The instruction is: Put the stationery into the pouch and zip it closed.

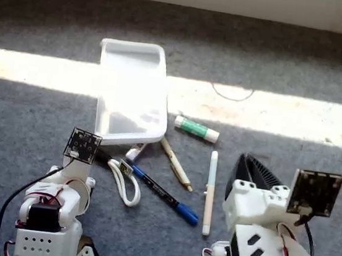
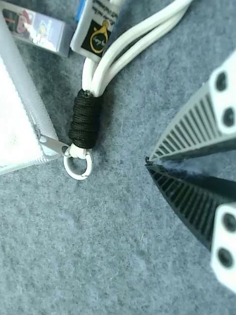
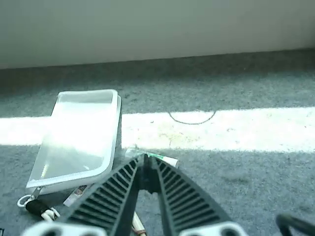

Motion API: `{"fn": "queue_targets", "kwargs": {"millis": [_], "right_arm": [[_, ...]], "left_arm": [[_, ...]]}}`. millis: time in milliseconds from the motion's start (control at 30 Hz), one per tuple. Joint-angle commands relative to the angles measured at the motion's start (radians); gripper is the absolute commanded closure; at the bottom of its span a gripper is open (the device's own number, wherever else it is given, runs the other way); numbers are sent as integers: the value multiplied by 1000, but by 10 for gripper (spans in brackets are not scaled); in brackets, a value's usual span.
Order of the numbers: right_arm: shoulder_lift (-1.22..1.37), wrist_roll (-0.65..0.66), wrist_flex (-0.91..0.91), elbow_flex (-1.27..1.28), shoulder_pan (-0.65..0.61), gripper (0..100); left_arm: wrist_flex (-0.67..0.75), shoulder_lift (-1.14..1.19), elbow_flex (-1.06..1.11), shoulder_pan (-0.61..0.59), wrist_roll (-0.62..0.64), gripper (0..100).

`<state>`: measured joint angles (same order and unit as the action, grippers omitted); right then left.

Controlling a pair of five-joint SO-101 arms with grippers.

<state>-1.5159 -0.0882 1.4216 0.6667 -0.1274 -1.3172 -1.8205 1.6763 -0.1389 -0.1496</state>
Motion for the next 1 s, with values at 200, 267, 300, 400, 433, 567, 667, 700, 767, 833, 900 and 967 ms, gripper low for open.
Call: {"fn": "queue_targets", "kwargs": {"millis": [200,267,300,400,433,567,667,700,767,833,900,967], "right_arm": [[275,-11,10,-133,-331,995],[309,-11,-13,-130,-398,978],[331,-11,-16,-128,-427,955],[403,-52,-21,-128,-499,867],[427,-104,-24,-128,-512,845],[518,-265,-35,-131,-552,823],[570,-299,-94,-99,-591,823],[581,-299,-130,-70,-616,823],[596,-299,-213,8,-656,823],[593,-299,-312,111,-668,823],[593,-301,-395,200,-696,823],[593,-333,-466,282,-728,823]], "left_arm": [[-5,-10,19,-8,-6,979],[-5,-10,19,-8,-6,979],[-5,-10,19,-8,-6,979],[-5,-10,19,-8,-6,979],[-5,-10,19,-8,-6,979],[-5,-10,19,-8,-6,979],[-5,-10,19,-8,-6,979],[-5,-10,19,-8,-6,979],[-5,-10,19,-8,-6,979],[-5,-10,19,-8,-6,979],[-5,-10,19,-8,-6,979],[-5,-10,19,-8,-6,979]]}}
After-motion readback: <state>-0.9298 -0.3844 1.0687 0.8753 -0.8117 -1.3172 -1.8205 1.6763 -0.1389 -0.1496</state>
